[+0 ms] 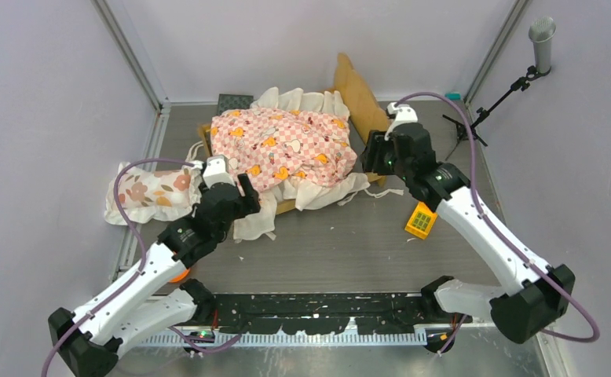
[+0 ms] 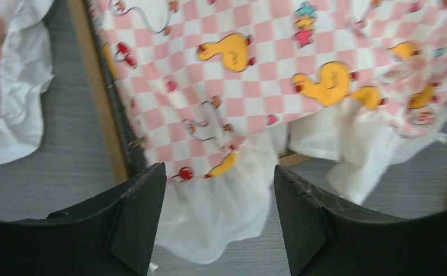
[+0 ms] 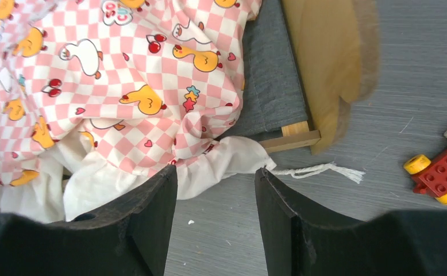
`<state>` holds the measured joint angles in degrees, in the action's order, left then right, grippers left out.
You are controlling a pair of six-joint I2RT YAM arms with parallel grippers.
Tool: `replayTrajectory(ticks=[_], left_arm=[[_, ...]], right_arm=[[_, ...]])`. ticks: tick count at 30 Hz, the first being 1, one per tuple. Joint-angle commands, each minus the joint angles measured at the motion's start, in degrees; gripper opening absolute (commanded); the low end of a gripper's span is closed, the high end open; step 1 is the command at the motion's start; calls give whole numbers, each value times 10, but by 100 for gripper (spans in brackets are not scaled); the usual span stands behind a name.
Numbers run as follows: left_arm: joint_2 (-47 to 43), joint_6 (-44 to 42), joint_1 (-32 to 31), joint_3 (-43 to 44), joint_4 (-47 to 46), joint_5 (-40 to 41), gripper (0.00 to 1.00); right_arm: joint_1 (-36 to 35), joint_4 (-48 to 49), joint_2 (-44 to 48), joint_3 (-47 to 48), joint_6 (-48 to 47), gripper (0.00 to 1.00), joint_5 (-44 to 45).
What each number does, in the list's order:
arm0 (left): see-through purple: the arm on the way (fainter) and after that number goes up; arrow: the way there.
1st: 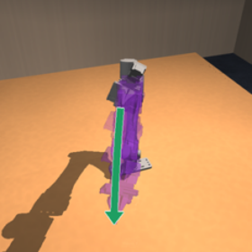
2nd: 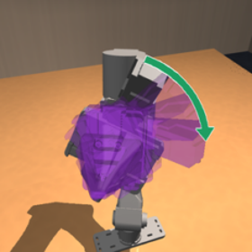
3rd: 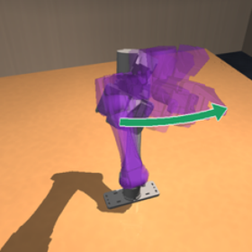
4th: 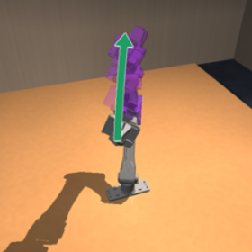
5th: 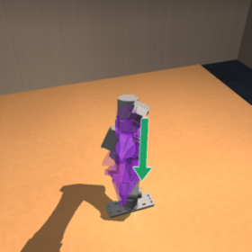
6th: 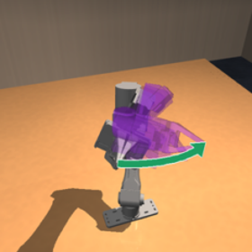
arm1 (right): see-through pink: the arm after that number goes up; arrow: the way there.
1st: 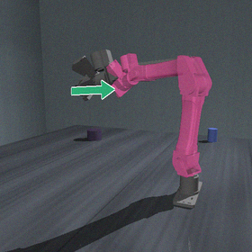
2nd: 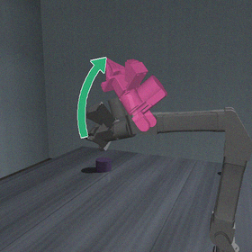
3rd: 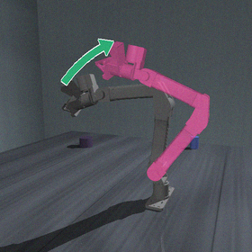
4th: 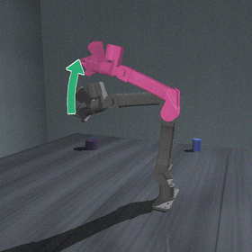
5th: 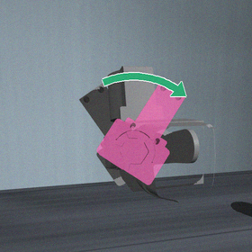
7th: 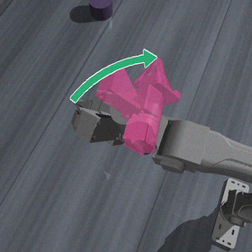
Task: Set up the pet bed
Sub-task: Tie the ropes to the bed frame, then adjust the mattress on the bed frame.
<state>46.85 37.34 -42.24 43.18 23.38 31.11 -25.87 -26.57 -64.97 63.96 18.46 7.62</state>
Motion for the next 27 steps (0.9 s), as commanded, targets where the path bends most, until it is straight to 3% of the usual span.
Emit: replayTrajectory(ticks=[1,5,14,20,27], left_arm=[[13,3,44,4,118,-20,73],[35,16,56,-16,113,-28,75],[7,43,97,-31,128,36,75],[12,15,176,-47,71,-59,77],[55,9,183,-62,0,-120,80]], right_arm=[[-15,-33,-69,45,-14,57,12],[-24,-45,-125,71,-22,57,3],[-25,-38,-134,69,-22,56,13],[-25,-40,-145,78,-18,55,10],[-24,-54,-183,108,-30,58,-15]])
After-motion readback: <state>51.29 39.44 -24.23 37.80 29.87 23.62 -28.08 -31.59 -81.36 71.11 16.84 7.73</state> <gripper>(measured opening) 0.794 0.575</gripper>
